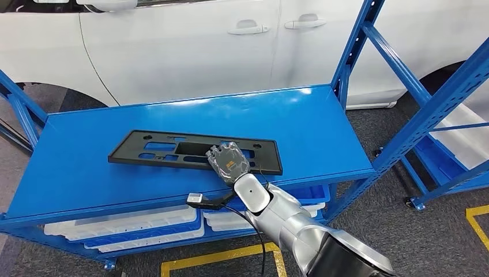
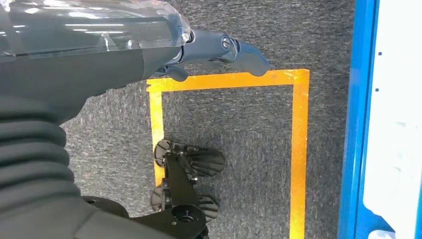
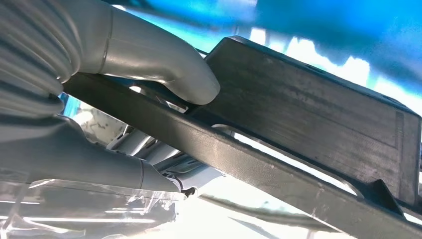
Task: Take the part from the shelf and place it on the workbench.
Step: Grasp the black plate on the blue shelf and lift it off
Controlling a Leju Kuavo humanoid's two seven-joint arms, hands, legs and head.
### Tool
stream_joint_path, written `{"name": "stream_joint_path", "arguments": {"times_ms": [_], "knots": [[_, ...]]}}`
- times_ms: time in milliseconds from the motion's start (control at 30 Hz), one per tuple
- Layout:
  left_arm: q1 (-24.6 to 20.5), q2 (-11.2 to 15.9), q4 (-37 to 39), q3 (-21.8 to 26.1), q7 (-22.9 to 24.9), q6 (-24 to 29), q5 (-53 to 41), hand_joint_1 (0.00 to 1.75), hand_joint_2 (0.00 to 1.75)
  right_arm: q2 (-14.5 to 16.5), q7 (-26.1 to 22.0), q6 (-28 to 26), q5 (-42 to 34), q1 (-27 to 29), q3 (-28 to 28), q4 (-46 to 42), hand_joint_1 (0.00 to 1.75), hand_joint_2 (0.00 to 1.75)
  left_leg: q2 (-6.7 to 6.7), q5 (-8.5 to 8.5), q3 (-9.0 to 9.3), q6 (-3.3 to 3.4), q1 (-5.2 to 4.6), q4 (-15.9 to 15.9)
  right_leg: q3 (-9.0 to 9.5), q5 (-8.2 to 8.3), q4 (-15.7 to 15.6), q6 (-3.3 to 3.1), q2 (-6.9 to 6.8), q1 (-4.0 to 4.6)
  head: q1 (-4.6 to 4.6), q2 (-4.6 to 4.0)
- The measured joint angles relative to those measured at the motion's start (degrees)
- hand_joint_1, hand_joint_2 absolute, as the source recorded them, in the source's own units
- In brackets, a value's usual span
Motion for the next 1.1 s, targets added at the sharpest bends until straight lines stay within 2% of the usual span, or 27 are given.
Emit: {"name": "stream_joint_path", "arguments": {"times_ms": [33,133,167,200,233,300,333,367,400,467,500,533,633,700,733,800,833,867,900,967,1000,1033,1100], "knots": [[0.0,0.0,0.0,0.1,-0.1,0.0,0.0,0.0,1.75,0.0,-0.1,-0.8,-0.3,-0.1,-0.4,-0.1,1.75,1.75,0.0,-0.06,-0.11,-0.25,-0.08,0.1,0.66,0.33,-1.6,-0.21,0.02,0.12,0.0,0.0],[0.0,0.0,0.0,1.0,-2.3,-0.4,0.0,0.0,1.75,0.0,-1.7,-3.5,-2.4,-0.3,-2.8,-1.7,1.75,1.75,0.04,-0.23,-0.3,-1.15,0.05,0.2,0.67,0.4,-2.2,-0.98,0.08,0.19,-0.01,0.0],[0.0,-0.1,0.0,1.5,-3.7,-0.6,0.0,0.0,1.75,0.0,-3.0,-4.0,-3.8,-0.3,-4.1,-3.1,1.75,1.75,0.05,-0.83,-0.62,-1.45,0.12,0.9,0.72,0.52,-2.4,-1.31,0.06,0.07,-0.02,0.0],[0.0,-0.1,0.0,2.2,-5.2,-0.9,0.0,0.0,1.75,-0.1,-5.1,-4.4,-5.7,-0.1,-5.7,-5.1,1.75,1.75,0.06,-2.05,-1.46,-1.73,0.19,2.8,0.78,0.63,-2.6,-1.58,0.04,-0.08,-0.02,0.0],[0.0,-0.1,0.0,3.1,-6.4,-1.3,0.0,0.0,1.75,-0.1,-7.7,-4.7,-8.1,0.2,-7.8,-7.6,1.75,1.75,0.08,-3.8,-2.91,-1.97,0.28,6.0,0.82,0.66,-2.6,-1.78,0.02,-0.14,-0.02,0.0],[0.2,-0.1,0.0,5.3,-7.9,-1.9,0.0,0.0,1.75,-0.3,-14.2,-5.3,-13.8,1.3,-12.9,-12.8,1.75,1.75,0.09,-7.17,-6.71,-2.37,0.37,14.1,0.84,0.6,-2.6,-1.99,0.0,-0.07,-0.01,0.0],[0.3,-0.1,0.0,6.7,-8.6,-2.3,-0.2,0.0,1.75,-0.3,-18.2,-5.5,-17.4,2.1,-15.7,-15.4,1.75,1.75,0.09,-7.68,-8.03,-2.47,0.39,16.6,0.89,0.54,-2.6,-2.01,0.0,-0.03,-0.01,0.0],[0.5,-0.1,0.0,8.1,-9.5,-2.7,-0.7,0.0,1.75,-0.3,-22.8,-5.6,-21.8,3.0,-18.5,-17.9,1.75,1.75,0.09,-7.04,-8.39,-2.49,0.39,17.0,0.95,0.47,-2.6,-1.98,-0.01,-0.01,-0.01,0.0],[0.5,0.0,0.0,9.9,-10.5,-3.1,-1.8,0.0,1.75,-0.3,-28.2,-5.5,-27.6,3.9,-21.6,-20.5,1.75,1.75,0.09,-5.33,-7.6,-2.42,0.39,15.0,1.05,0.36,-2.5,-1.88,-0.01,-0.01,-0.01,0.0],[0.6,0.2,0.0,14.1,-12.0,-3.8,-5.4,0.0,1.75,-0.4,-38.2,-4.1,-42.7,6.1,-27.2,-27.3,1.75,1.75,0.08,-1.22,-3.99,-2.13,0.34,7.1,1.27,0.0,-2.3,-1.48,-0.09,0.06,-0.01,0.0],[0.6,0.3,0.0,16.2,-12.4,-3.9,-7.2,0.0,1.75,-0.7,-41.2,-2.8,-50.7,7.2,-29.4,-31.9,1.75,1.75,0.04,-0.08,-2.39,-1.84,0.23,3.7,1.26,-0.18,-2.2,-1.21,-0.14,0.15,-0.01,0.0],[0.8,0.3,0.0,17.9,-12.5,-4.1,-8.6,0.0,1.75,-1.2,-42.7,-1.4,-57.6,8.1,-30.8,-36.3,1.75,1.75,0.02,0.34,-1.44,-1.53,0.11,1.6,1.19,-0.26,-2.1,-0.92,-0.19,0.25,-0.01,0.0],[1.8,0.3,-0.4,22.0,-12.7,-5.0,-12.6,0.0,1.75,-3.1,-44.1,5.6,-73.9,11.6,-33.1,-49.4,1.75,1.75,0.07,0.04,-1.16,-0.48,-0.09,0.7,0.96,-0.33,-2.0,-0.11,-0.09,0.27,-0.01,0.0],[2.5,0.4,-1.1,25.8,-12.8,-5.3,-17.9,0.0,1.75,-4.4,-44.8,11.4,-82.3,14.3,-33.7,-58.0,1.75,1.75,0.19,0.14,-1.07,0.29,-0.01,0.5,0.29,-1.81,-0.3,0.48,-0.03,0.09,-0.01,0.0],[2.9,0.4,-1.5,28.1,-12.8,-5.3,-20.6,0.0,1.75,-5.1,-45.1,13.8,-85.1,15.5,-33.7,-61.7,1.75,1.75,0.24,0.19,-1.02,0.64,0.01,0.3,-0.78,-3.41,2.2,0.73,-0.01,-0.01,-0.01,0.0],[3.7,0.4,-2.1,32.6,-12.8,-5.4,-24.7,0.0,1.75,-6.5,-45.6,18.0,-89.0,18.1,-33.7,-67.9,1.75,1.75,0.22,0.09,-1.02,1.07,-0.11,0.4,-4.37,-7.18,10.1,0.98,-0.02,-0.13,-0.01,0.0],[4.2,0.4,-2.4,34.9,-12.8,-5.2,-26.9,0.0,1.75,-7.2,-45.8,20.1,-90.8,19.5,-33.6,-70.6,1.75,1.75,0.21,0.02,-0.99,1.16,-0.17,0.4,-6.07,-8.33,13.5,1.05,-0.03,-0.15,-0.01,0.0],[4.8,0.4,-2.7,37.0,-12.8,-5.0,-29.0,0.0,1.75,-7.8,-46.0,22.0,-92.3,20.8,-33.5,-72.9,1.75,1.75,0.21,-0.07,-0.96,1.2,-0.21,0.5,-6.99,-8.37,15.1,1.04,-0.03,-0.15,-0.01,0.0],[5.3,0.3,-3.1,39.2,-12.8,-4.6,-31.1,0.0,1.75,-8.4,-46.1,23.9,-93.5,22.1,-33.3,-75.2,1.75,1.75,0.2,-0.16,-0.9,1.19,-0.23,0.6,-6.69,-7.2,14.1,0.97,-0.03,-0.15,-0.01,0.0],[5.8,0.1,-3.6,43.0,-12.8,-4.2,-34.3,0.0,1.75,-9.3,-46.1,27.0,-94.9,24.2,-32.5,-79.3,1.75,1.75,0.12,-0.42,-0.72,1.01,-0.24,0.7,-3.13,-3.09,6.3,0.6,-0.07,-0.13,-0.01,0.0],[5.9,0.0,-3.7,44.7,-12.8,-4.1,-35.3,0.0,1.75,-9.7,-46.1,28.2,-95.2,25.1,-31.9,-81.1,1.75,1.75,0.08,-0.56,-0.67,0.84,-0.34,0.8,-1.22,-1.56,2.4,0.39,-0.09,0.0,-0.01,0.0],[6.0,-0.1,-3.8,46.2,-12.8,-4.2,-36.1,0.0,1.75,-10.2,-46.1,29.3,-95.3,25.9,-31.3,-82.6,1.75,1.75,0.04,-0.64,-0.64,0.61,-0.4,0.9,0.06,-0.69,-0.2,0.18,-0.1,0.09,-0.01,0.0],[6.1,-0.2,-3.8,48.6,-12.8,-4.6,-36.9,0.0,1.75,-11.0,-46.1,31.4,-95.4,27.4,-30.0,-85.1,1.75,1.75,0.02,-0.59,-0.6,0.12,-0.5,0.9,0.67,-0.42,-1.4,-0.16,-0.04,0.35,-0.01,0.0]]}}
